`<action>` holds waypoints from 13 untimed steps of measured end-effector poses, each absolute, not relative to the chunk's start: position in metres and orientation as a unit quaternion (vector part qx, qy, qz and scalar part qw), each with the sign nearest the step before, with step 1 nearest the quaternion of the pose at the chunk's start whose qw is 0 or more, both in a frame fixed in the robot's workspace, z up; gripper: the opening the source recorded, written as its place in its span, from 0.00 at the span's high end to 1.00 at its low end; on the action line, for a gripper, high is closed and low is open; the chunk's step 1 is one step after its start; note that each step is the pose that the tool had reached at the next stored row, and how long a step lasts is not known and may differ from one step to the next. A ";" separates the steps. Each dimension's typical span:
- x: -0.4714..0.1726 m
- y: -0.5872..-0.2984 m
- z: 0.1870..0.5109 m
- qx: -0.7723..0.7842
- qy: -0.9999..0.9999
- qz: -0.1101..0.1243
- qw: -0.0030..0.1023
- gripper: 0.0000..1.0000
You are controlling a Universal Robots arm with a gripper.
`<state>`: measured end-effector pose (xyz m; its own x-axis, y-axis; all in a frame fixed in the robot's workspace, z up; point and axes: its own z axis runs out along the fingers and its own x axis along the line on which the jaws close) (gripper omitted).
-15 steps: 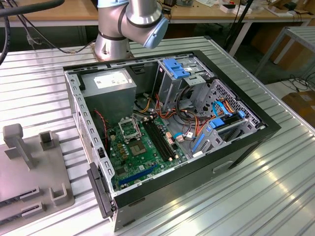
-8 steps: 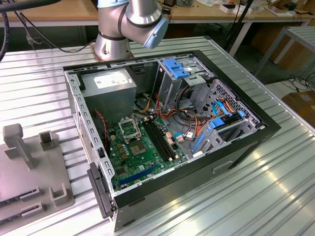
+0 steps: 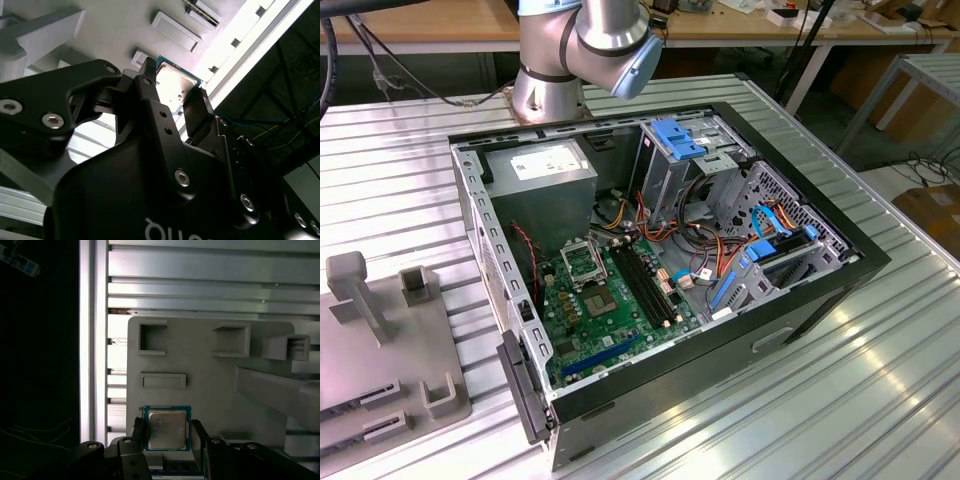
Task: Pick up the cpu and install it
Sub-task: 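Pick up the cpu and move it towards the insertion slot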
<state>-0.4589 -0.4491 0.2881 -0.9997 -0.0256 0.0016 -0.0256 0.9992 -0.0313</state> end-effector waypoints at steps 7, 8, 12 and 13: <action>-0.459 -0.449 0.292 0.013 -1.000 0.016 0.000 0.53; -0.459 -0.449 0.292 0.013 -1.000 0.016 0.001 0.53; -0.459 -0.449 0.294 0.013 -1.000 0.016 0.000 0.53; -0.459 -0.449 0.294 0.013 -1.000 0.016 0.001 0.53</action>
